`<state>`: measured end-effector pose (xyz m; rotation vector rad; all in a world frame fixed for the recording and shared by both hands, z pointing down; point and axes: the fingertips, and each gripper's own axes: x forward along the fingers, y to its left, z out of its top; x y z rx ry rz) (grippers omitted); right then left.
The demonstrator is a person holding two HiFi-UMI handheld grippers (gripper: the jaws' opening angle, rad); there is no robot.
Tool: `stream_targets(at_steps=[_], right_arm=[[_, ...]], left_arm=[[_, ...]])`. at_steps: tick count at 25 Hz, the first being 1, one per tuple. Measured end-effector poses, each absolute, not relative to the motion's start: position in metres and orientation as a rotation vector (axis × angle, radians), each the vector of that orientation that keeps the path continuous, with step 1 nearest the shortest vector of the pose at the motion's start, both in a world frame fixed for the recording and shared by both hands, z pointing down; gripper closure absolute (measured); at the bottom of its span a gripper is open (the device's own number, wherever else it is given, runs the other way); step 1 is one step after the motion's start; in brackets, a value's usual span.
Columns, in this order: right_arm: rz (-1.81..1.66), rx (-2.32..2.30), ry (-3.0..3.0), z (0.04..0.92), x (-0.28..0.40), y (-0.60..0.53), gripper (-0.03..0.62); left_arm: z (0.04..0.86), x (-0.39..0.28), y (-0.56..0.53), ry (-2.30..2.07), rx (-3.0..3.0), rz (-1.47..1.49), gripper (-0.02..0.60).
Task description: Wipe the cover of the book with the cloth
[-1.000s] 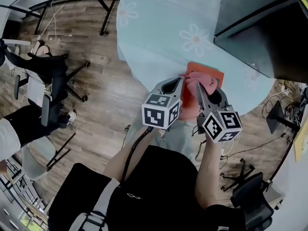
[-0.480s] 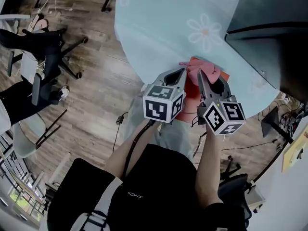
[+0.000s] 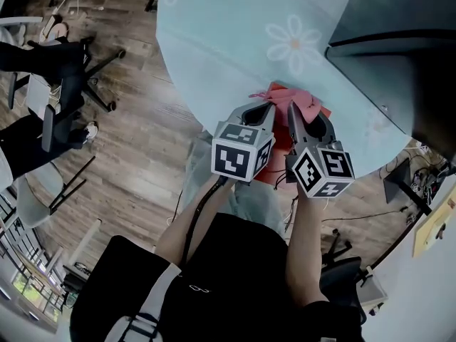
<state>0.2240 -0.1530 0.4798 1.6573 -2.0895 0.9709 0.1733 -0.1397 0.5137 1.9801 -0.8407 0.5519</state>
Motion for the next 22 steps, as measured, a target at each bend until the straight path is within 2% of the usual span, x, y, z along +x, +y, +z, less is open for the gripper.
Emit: stream_targets(at_steps=[22], right_arm=[[1.021, 1.827, -1.992, 0.479, 0.303, -0.113, 0.503]], left_arm=[[0.505, 0.257, -0.106, -0.66, 2.047, 0.638, 0.569]])
